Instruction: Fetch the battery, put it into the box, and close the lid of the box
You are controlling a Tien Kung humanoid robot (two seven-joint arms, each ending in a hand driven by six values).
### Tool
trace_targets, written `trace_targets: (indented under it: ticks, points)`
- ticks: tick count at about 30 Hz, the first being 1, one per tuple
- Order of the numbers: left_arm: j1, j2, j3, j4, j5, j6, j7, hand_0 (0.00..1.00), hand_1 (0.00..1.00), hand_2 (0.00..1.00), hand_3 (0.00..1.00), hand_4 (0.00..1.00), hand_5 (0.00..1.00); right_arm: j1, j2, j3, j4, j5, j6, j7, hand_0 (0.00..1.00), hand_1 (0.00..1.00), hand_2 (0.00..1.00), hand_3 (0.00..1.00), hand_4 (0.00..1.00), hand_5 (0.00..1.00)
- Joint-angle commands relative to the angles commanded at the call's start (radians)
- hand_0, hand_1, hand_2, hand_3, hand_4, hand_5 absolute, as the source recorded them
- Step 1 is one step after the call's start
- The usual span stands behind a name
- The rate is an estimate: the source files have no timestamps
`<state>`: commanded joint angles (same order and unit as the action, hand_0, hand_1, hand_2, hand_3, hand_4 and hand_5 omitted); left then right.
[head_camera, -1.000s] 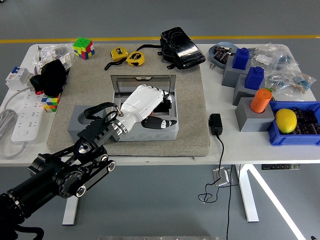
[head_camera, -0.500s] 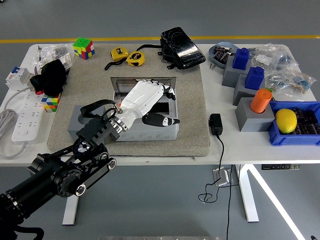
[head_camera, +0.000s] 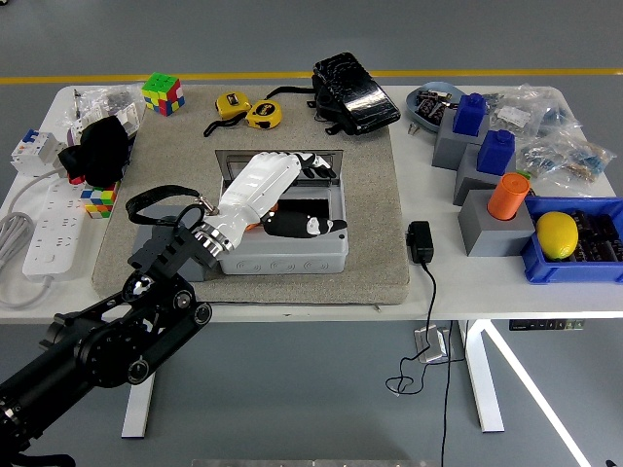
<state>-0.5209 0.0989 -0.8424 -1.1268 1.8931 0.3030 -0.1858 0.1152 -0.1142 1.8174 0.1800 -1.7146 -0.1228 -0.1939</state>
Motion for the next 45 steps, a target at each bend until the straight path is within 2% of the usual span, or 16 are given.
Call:
trace_targets:
  ticks: [2,3,8,9,11,17,25,37,45]
  points:
    - [0.006,0.006,-0.01,-0.016,-0.051,-0.02,-0.01,0.742,0.768,0.759,0.735,0.998,0.853,0.0,0.0,0.002,0.0,-0.001,0.0,0.0,0.848,0.848,0.813,0.862,0.998,0.998]
    - [0.012,0.01,-0.019,-0.029,-0.079,-0.035,-0.016,0.935,0.918,0.905,0.871,0.998,0.998,0.0,0.0,0.003,0.0,-0.002,0.0,0.0,0.848,0.848,0.812,0.862,0.998,0.998]
    - [0.04,0.022,-0.059,-0.097,-0.184,-0.082,-0.025,0.935,0.918,0.905,0.871,0.998,0.998,0.0,0.001,0.004,0.0,0.0,-0.001,0.0,0.848,0.848,0.812,0.862,0.998,0.998]
    - [0.043,0.024,-0.064,-0.106,-0.19,-0.084,-0.025,0.998,0.998,0.967,0.939,0.998,0.998,0.0,0.001,0.004,0.0,0.0,-0.001,0.0,0.849,0.847,0.812,0.862,0.998,0.998]
    - [0.052,0.029,-0.08,-0.134,-0.223,-0.089,-0.031,0.998,0.998,0.967,0.939,0.998,0.998,0.0,0.0,0.006,0.0,0.002,-0.002,0.001,0.849,0.847,0.812,0.862,0.998,0.998]
    - [0.069,0.027,-0.124,-0.16,-0.281,-0.088,-0.052,0.998,0.998,0.984,0.95,0.998,0.998,0.001,0.0,0.006,0.0,0.004,-0.003,0.002,0.849,0.847,0.812,0.862,0.998,0.998]
    - [0.091,0.026,-0.204,-0.134,-0.35,-0.089,-0.077,0.998,0.998,0.998,0.965,0.998,0.998,0.003,0.003,0.0,0.0,0.015,-0.004,0.006,0.849,0.846,0.812,0.862,0.998,0.998]
    - [0.142,0.031,-0.283,-0.097,-0.569,-0.12,-0.131,0.998,0.998,0.998,0.995,0.998,0.998,-0.005,0.0,0.004,0.0,0.014,-0.004,0.007,0.849,0.846,0.811,0.862,0.998,0.998]
    - [0.164,0.035,-0.317,-0.076,-0.6,-0.126,-0.135,0.998,0.998,0.998,0.998,0.998,0.998,-0.009,0.0,0.008,0.0,0.013,-0.005,0.008,0.849,0.846,0.811,0.861,0.998,0.998]
